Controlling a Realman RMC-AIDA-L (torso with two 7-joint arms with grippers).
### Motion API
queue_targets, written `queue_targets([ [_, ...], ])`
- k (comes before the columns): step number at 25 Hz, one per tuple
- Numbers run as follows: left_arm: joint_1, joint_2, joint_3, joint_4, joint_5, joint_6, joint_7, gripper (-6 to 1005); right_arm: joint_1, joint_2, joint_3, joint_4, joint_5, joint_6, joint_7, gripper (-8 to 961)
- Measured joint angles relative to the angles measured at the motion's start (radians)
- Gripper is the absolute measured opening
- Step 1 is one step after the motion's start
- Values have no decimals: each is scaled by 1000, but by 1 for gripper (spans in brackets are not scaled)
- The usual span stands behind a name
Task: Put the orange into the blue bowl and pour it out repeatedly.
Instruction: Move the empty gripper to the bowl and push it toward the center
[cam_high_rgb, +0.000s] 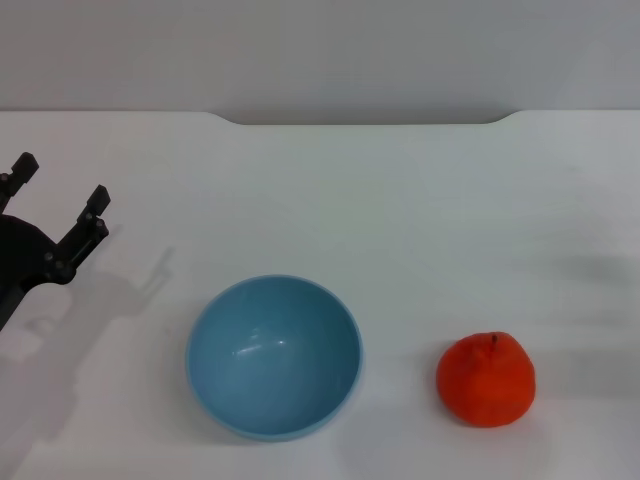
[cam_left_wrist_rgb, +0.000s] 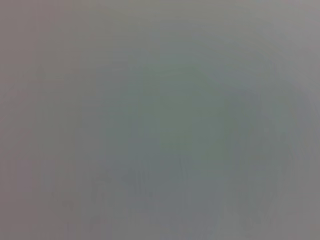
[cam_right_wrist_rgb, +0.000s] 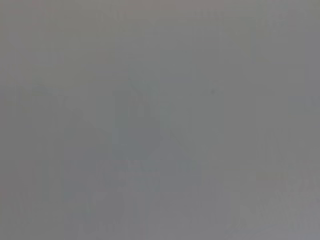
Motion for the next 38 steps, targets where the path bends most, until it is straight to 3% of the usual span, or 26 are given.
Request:
queue_targets([
  [16, -3, 0, 0, 0, 0, -2, -24, 786, 3, 0, 15, -2, 0, 13, 1, 474],
  [25, -68, 0, -2, 6, 0, -18, -100, 786, -4, 0, 25, 3, 2, 19, 1, 473],
  [29, -126, 0, 23, 61, 3, -95, -250, 785, -7, 0, 26, 4, 2, 20, 1, 474],
  [33, -149, 14, 160, 262, 59, -329, -571, 784, -12, 0, 26, 4, 2, 22, 0, 474],
  [35, -150, 23, 225, 396, 151, -462, -780, 785, -13, 0, 26, 3, 2, 22, -4, 474],
  [38, -157, 28, 236, 573, 369, -544, -1068, 785, -13, 0, 26, 4, 2, 22, -6, 473],
])
